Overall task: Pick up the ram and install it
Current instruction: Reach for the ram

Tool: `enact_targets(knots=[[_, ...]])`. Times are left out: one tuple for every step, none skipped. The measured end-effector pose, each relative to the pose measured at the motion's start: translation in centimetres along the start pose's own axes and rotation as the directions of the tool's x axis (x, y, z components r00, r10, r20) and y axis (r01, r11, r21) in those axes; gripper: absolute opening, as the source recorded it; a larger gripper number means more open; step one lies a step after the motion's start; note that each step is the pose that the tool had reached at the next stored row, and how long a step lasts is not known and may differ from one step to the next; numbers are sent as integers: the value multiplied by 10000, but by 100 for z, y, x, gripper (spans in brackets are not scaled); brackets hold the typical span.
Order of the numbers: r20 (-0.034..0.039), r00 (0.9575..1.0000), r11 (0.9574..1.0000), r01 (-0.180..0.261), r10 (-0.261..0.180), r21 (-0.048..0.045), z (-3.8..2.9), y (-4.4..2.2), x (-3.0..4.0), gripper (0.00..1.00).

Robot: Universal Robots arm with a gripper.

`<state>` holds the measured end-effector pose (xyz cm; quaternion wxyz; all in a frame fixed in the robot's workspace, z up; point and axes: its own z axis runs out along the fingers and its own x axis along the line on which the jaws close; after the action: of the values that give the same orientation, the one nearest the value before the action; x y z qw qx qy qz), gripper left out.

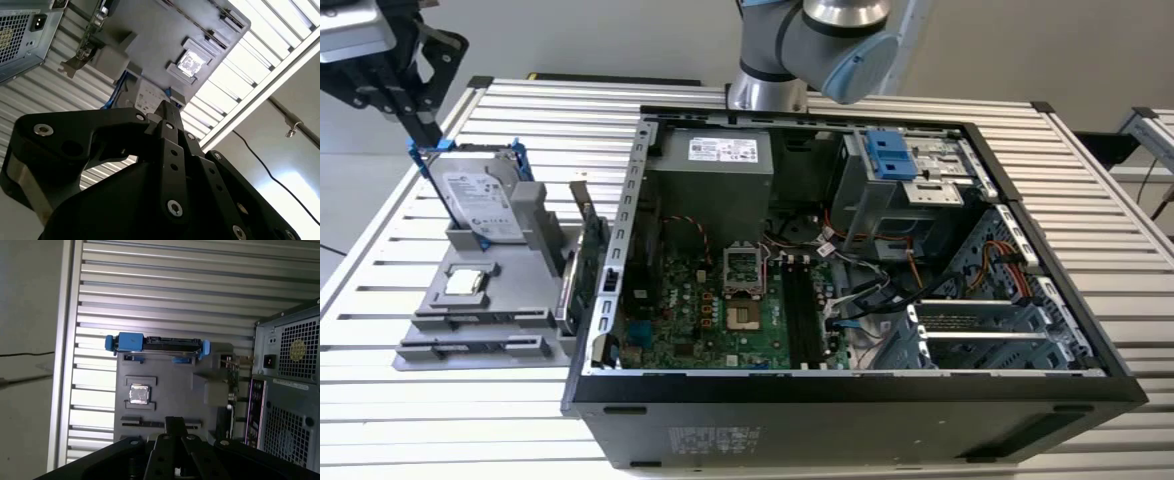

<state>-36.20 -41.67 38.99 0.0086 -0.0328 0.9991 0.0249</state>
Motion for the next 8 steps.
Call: enact_targets(knots=[[0,10000,10000,0,0,0,0,-5,-1,0],[0,10000,10000,0,0,0,-1,-8,-2,0],[0,10000,10000,1,-1,0,0,-12,-4,0],[1,10000,10000,0,0,-1,0,-16,-5,0],[0,10000,10000,1,-1,0,-1,-20,-6,0],[-1,10000,10000,1,-1,0,-1,-25,-7,0],[0,10000,10000,1,-1,0,-1,-32,-9,0],[0,10000,10000,1,-1,0,-2,-39,-10,0]])
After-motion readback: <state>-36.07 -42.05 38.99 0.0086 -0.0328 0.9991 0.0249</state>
